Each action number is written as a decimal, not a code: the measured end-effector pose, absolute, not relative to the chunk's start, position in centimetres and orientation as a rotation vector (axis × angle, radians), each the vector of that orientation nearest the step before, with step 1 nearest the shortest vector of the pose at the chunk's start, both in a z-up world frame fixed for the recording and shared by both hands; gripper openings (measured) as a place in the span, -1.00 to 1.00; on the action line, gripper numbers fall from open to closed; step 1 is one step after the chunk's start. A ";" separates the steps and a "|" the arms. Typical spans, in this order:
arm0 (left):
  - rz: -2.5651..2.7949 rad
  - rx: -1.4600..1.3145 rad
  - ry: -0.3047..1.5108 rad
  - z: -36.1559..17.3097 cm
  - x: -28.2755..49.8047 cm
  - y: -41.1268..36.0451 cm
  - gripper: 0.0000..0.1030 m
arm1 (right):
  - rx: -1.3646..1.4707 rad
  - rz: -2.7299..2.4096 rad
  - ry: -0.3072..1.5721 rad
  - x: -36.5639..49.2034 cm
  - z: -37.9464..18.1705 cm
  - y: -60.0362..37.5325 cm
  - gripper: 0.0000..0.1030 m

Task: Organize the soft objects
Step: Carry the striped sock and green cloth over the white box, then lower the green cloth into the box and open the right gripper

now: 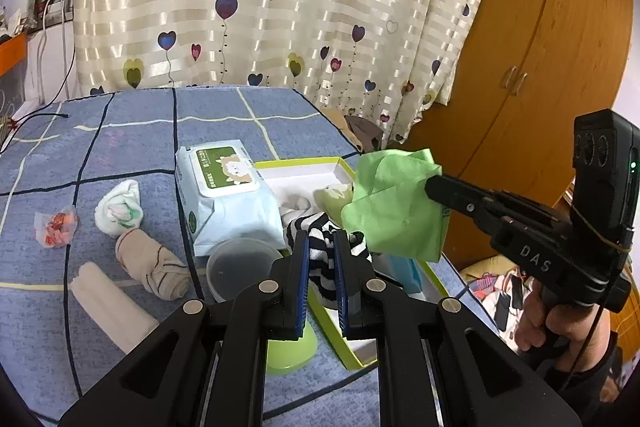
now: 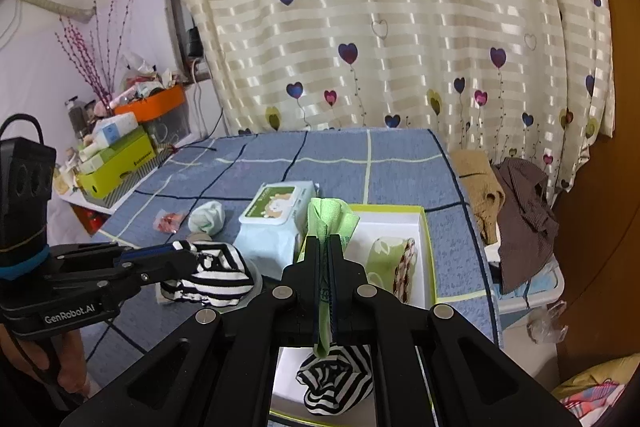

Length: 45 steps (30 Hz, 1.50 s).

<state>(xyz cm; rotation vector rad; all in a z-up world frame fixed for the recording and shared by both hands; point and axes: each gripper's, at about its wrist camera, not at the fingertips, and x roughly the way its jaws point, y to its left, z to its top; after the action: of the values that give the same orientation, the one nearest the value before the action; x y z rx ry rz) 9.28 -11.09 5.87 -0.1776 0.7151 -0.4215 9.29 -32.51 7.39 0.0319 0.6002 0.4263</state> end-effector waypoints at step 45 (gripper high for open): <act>-0.443 -0.163 0.785 3.6 12.0 -13.5 -0.76 | 0.050 0.424 0.851 17.3 -2.7 -32.9 -0.65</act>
<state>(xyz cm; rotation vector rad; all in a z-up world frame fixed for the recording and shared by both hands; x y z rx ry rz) 12.05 -13.52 3.59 -0.1628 0.7848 -0.4430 17.28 -32.88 -2.73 0.0495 0.8512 0.4244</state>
